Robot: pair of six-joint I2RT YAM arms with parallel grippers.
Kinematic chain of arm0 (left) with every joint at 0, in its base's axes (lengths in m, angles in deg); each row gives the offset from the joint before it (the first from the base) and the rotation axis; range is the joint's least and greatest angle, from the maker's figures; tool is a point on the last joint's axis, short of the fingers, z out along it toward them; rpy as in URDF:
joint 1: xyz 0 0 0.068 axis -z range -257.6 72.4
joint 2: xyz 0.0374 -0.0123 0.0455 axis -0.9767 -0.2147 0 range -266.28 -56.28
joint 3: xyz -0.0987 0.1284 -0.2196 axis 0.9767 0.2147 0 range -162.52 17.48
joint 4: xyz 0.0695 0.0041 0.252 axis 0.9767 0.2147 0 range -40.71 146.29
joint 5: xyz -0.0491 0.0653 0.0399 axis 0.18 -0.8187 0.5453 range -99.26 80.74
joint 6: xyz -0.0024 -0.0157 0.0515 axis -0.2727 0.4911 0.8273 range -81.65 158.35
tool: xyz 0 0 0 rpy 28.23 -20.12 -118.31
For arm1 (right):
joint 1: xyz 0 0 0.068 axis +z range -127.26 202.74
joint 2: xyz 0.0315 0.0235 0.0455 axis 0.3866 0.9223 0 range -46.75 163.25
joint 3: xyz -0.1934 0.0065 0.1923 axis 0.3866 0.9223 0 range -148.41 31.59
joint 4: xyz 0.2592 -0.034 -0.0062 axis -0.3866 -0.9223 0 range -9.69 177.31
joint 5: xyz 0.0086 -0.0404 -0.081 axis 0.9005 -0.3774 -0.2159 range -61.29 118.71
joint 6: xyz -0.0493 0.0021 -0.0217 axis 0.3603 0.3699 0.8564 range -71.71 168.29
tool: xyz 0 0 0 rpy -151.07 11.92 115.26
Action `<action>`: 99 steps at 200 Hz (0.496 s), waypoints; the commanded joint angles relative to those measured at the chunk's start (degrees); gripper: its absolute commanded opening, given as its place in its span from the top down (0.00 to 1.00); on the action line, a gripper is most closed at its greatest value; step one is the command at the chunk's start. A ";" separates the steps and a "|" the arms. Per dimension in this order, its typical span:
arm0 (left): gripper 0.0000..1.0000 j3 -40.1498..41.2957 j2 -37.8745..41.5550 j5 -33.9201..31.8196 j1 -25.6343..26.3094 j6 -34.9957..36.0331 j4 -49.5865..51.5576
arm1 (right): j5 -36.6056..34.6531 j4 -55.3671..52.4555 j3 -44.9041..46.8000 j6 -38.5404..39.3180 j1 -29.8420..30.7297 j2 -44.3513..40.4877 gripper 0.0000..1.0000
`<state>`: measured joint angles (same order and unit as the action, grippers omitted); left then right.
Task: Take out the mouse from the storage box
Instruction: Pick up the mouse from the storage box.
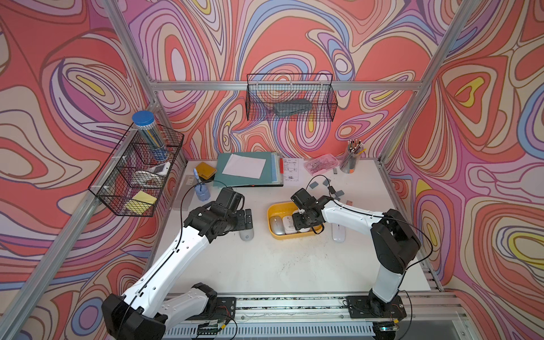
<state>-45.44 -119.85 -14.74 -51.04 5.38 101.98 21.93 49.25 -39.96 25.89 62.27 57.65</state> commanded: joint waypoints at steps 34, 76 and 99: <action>0.03 0.60 0.46 0.45 -0.36 0.46 -0.65 | -3.84 -2.87 -2.55 -3.21 3.13 -6.51 0.46; 0.03 0.52 0.64 0.91 -0.33 0.45 -0.86 | -11.53 -9.51 -5.06 -4.20 2.68 -11.78 0.45; 0.03 0.60 0.81 1.42 -0.33 0.58 -0.95 | -12.64 -13.49 -4.71 -4.93 -1.46 -13.37 0.45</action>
<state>-45.44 -119.80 -14.10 -51.04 5.38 101.91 13.64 41.94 -44.81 22.53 64.52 45.71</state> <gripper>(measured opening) 0.967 0.622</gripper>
